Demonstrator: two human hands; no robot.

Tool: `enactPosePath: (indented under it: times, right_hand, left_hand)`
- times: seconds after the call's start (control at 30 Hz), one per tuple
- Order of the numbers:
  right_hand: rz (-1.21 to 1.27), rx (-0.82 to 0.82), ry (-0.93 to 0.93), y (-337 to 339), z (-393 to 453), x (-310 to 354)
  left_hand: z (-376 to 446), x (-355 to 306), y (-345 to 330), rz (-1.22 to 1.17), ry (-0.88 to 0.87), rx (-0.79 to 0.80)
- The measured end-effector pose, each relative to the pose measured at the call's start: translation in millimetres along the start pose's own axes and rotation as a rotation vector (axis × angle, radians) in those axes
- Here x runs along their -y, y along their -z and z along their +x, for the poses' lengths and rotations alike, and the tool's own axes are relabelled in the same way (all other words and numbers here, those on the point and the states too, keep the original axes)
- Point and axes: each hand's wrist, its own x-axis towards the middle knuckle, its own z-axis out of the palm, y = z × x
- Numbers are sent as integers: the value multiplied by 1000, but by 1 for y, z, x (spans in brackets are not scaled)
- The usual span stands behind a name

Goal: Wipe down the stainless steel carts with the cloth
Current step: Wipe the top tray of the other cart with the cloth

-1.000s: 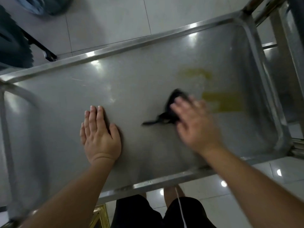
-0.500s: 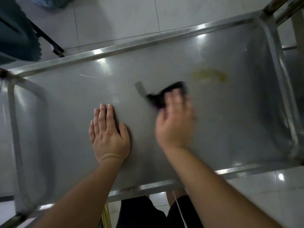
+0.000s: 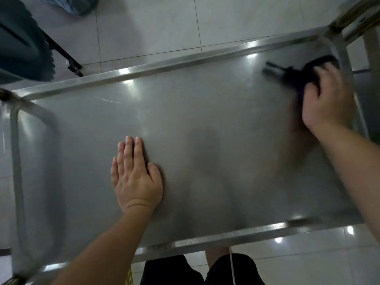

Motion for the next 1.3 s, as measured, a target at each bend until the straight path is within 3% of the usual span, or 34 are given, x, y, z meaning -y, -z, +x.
enactPosePath:
  times: [0.1, 0.17, 0.27, 0.43, 0.53, 0.63, 0.77, 0.87, 0.97, 1.13, 1.2, 1.3]
  right_hand:
    - [52, -116, -408, -16, -2, 53]
    - [68, -132, -464, -35, -17, 108]
    - [85, -7, -158, -64, -55, 198]
    - [21, 449, 829, -87, -70, 273]
    - [-13, 473, 999, -85, -35, 255]
    - [24, 235, 708, -72, 17, 198]
    - [0, -72, -75, -47, 59, 125]
    - [7, -92, -234, -52, 50, 148]
    - [11, 2, -8, -69, 19, 204]
    - [-40, 438, 914, -97, -48, 294]
    - [-40, 457, 999, -101, -52, 299]
    - [-14, 405, 919, -92, -26, 270]
  left_hand:
    - [0, 1, -1, 5, 0, 7]
    - [-1, 2, -1, 7, -3, 15]
    - [0, 2, -1, 10, 1, 12]
    - [0, 2, 0, 13, 4, 19]
    - [-1, 3, 0, 5, -1, 8]
    - [-1, 4, -1, 14, -2, 6]
    - [-1, 3, -1, 11, -7, -10]
    - [-1, 2, -2, 13, -4, -25]
    - [-1, 3, -3, 23, -7, -20]
    - [-1, 4, -4, 19, 0, -23]
    - [-1, 2, -4, 15, -1, -22]
    - [-1, 3, -4, 18, -4, -33]
